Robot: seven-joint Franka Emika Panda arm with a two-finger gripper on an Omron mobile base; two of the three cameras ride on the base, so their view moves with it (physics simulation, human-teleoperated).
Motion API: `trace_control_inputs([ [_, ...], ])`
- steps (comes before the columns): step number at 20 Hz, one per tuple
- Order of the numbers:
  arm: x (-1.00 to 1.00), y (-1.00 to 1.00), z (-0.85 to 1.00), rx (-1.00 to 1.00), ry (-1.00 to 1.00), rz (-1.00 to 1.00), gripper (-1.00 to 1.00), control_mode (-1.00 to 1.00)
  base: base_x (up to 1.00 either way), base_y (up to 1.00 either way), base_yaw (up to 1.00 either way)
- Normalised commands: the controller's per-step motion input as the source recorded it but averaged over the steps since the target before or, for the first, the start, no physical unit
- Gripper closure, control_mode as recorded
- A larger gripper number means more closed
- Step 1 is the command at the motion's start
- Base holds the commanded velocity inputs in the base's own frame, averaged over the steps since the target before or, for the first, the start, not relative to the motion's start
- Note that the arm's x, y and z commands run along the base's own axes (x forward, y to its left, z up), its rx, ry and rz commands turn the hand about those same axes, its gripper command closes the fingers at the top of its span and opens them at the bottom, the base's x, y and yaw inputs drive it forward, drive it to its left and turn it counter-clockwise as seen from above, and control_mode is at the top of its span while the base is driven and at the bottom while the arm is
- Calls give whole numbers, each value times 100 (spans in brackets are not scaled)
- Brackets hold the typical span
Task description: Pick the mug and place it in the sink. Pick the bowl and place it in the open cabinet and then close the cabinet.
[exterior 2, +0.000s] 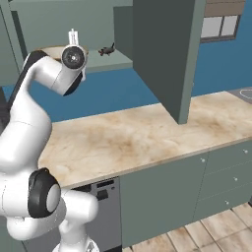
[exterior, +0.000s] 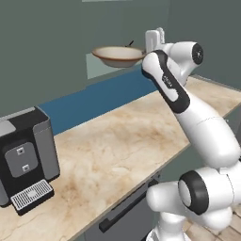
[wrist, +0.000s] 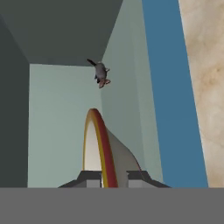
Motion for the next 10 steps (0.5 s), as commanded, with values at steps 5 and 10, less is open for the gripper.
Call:
trace_control_inputs([
  [5,41,8,-20,0,0,4,100,-100,0,0,0],
  [10,36,0,-21,0,-1,3,100,-100,0,0,0],
])
